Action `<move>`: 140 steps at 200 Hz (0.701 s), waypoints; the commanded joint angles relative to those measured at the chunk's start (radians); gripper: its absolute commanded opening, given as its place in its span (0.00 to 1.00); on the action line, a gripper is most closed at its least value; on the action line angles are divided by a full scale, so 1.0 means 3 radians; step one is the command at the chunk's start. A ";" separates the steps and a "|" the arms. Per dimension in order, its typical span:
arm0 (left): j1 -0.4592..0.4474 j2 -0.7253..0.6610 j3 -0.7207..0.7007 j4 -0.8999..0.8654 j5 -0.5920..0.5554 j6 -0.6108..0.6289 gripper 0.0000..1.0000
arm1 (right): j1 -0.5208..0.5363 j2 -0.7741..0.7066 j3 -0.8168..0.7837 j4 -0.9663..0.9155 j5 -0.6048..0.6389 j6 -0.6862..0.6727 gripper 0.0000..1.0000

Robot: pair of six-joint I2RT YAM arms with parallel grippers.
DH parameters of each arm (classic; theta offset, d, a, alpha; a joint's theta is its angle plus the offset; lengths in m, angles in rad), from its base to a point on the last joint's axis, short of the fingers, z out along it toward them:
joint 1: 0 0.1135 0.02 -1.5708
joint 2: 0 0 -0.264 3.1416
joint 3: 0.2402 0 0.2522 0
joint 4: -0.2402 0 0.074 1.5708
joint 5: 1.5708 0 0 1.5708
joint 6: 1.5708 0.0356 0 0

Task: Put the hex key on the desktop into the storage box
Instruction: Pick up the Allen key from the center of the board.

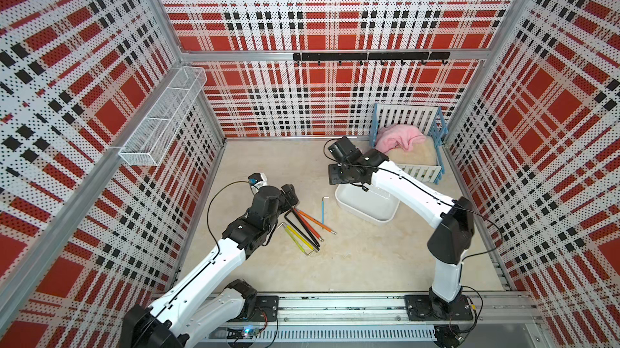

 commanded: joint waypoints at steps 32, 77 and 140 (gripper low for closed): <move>0.0257 -0.0235 -0.0037 -0.0327 0.0132 0.0009 0.91 | 0.0151 0.0711 0.0395 -0.0573 -0.0324 0.0132 0.36; 0.0500 -0.0443 -0.0121 -0.0378 0.0318 0.0058 0.91 | 0.0156 0.1097 0.0521 -0.0659 -0.0514 0.0264 0.37; 0.0554 -0.0569 -0.0178 -0.0381 0.0372 0.0335 0.90 | 0.0146 0.1503 0.0886 -0.0730 -0.0505 0.0317 0.34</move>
